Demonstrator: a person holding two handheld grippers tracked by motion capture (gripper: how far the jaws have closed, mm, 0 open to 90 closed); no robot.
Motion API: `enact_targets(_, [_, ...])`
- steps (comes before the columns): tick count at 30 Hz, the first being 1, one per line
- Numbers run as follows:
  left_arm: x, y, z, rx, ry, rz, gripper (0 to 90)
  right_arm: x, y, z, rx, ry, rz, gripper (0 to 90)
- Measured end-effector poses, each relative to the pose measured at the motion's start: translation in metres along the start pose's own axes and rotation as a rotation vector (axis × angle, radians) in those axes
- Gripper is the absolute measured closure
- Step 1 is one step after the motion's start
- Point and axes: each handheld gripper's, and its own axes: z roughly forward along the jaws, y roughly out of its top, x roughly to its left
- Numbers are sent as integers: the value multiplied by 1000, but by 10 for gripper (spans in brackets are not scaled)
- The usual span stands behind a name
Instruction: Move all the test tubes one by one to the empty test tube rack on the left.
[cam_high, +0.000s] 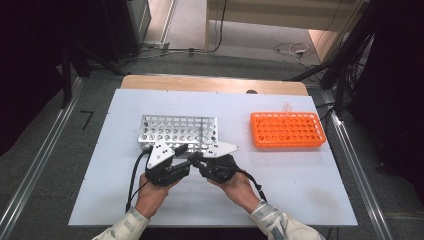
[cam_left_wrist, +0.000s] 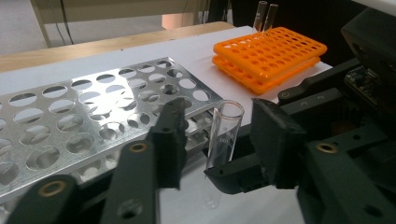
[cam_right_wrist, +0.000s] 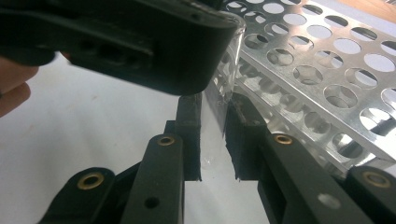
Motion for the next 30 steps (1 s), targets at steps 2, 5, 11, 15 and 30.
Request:
enact_targets(2, [0,0,1,4,-6,1,617,1,0,0,1,3,1,738])
enact_targets(5, [-2,-1,3,9,-7,8,637,2,1,0,0,5,1,738])
enact_targets(11, [-4,-1,4,9,-11,19,696,2,2,-2,-6,10,5,738])
enact_targets(15, [-5,-1,5,1,2,25,729,3,2,-2,-3,14,6,738])
enact_targets(30, [-4,3,3,-13,18,23,755,1,2,-2,10,49,20,478])
